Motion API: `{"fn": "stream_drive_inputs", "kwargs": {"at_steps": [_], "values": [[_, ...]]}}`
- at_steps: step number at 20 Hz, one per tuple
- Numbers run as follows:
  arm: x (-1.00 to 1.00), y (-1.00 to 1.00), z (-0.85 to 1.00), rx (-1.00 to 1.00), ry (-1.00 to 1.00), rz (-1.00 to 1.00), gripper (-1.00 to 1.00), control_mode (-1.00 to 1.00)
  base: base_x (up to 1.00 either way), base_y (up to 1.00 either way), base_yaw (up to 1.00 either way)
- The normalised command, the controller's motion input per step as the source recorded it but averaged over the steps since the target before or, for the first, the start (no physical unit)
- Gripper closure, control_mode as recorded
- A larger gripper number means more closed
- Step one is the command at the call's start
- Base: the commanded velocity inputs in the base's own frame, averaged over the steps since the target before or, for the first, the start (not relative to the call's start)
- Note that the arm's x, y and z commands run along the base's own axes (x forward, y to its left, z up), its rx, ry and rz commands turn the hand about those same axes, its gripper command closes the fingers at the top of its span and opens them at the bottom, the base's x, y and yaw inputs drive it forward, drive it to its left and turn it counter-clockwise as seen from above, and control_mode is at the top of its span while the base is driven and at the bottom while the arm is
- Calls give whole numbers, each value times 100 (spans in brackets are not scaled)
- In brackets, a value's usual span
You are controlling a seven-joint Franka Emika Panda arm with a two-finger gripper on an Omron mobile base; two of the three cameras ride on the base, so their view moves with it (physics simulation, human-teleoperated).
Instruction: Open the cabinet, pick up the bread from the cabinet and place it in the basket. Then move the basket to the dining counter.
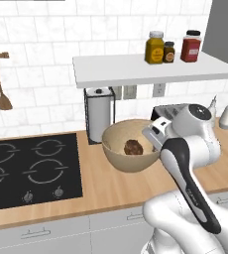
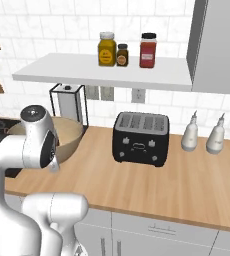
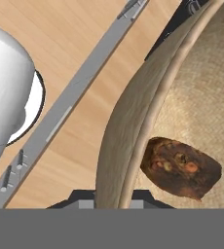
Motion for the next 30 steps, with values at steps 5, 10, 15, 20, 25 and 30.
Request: {"fn": "stream_drive_inputs", "kwargs": {"at_steps": [5, 10, 15, 20, 25, 30], "values": [[-25, -2, 0, 1, 0, 0, 100, -100, 0, 0, 0], [0, 0, 0, 0, 0, 0, 100, 100, -100, -29, 0], [0, 0, 0, 0, 0, 0, 100, 100, -89, -44, 40], [0, 0, 0, 0, 0, 0, 100, 100, -38, -22, 96], [0, 0, 0, 0, 0, 0, 100, 100, -30, -8, 100], [0, 0, 0, 0, 0, 0, 100, 100, -16, 0, 100]]}}
